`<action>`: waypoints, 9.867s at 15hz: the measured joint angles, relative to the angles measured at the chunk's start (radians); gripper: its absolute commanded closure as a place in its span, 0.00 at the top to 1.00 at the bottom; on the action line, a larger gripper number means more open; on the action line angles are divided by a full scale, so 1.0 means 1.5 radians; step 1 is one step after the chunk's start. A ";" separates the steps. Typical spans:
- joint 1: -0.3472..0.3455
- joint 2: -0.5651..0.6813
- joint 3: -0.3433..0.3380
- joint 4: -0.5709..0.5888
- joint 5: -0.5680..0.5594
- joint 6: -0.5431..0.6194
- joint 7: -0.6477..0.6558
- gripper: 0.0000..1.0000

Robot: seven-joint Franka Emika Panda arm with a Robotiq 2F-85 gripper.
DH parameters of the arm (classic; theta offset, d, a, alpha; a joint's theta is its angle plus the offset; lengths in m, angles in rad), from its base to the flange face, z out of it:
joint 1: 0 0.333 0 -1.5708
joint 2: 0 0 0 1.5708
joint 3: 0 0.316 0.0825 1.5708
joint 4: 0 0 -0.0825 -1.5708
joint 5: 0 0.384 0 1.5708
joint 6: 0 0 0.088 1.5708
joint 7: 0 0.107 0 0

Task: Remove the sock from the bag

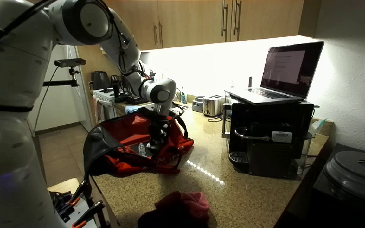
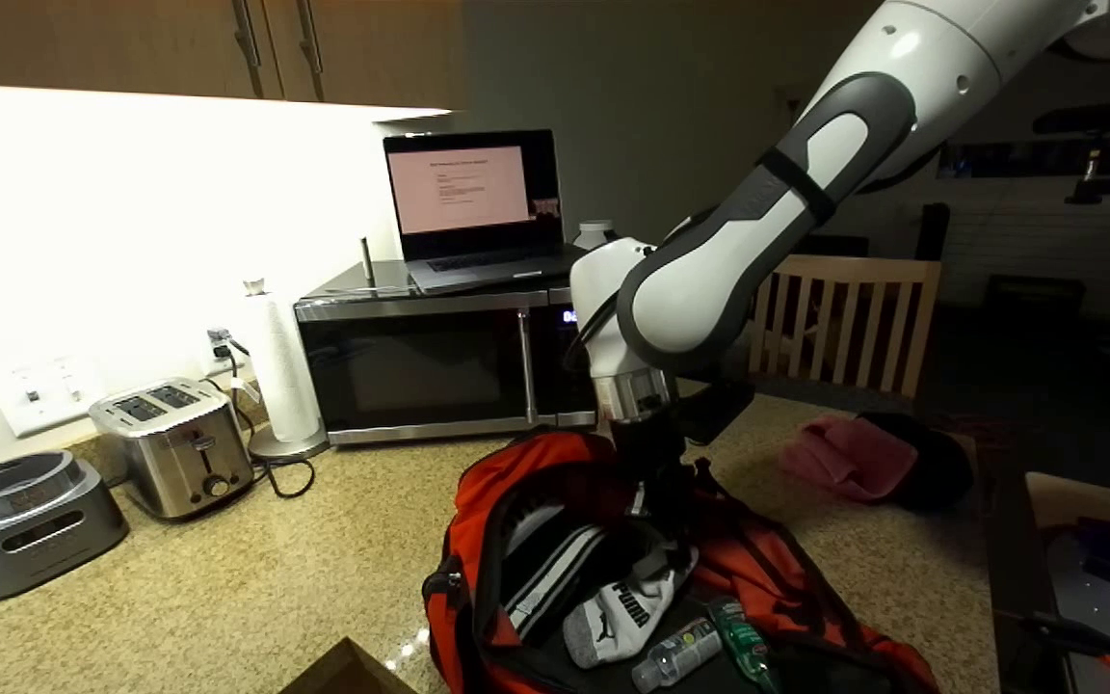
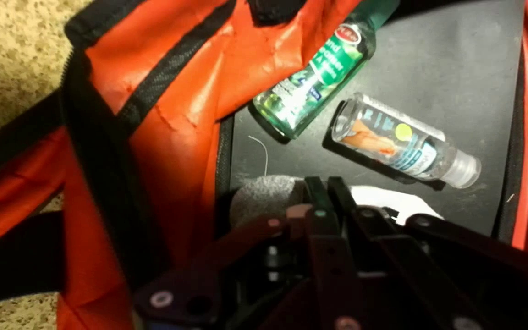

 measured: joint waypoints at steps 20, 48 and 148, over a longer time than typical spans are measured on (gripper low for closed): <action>-0.013 -0.240 -0.021 -0.093 0.000 -0.091 -0.004 0.06; -0.008 -0.146 -0.014 -0.091 -0.038 -0.088 -0.055 1.00; -0.027 -0.030 -0.012 -0.081 0.057 0.024 -0.104 1.00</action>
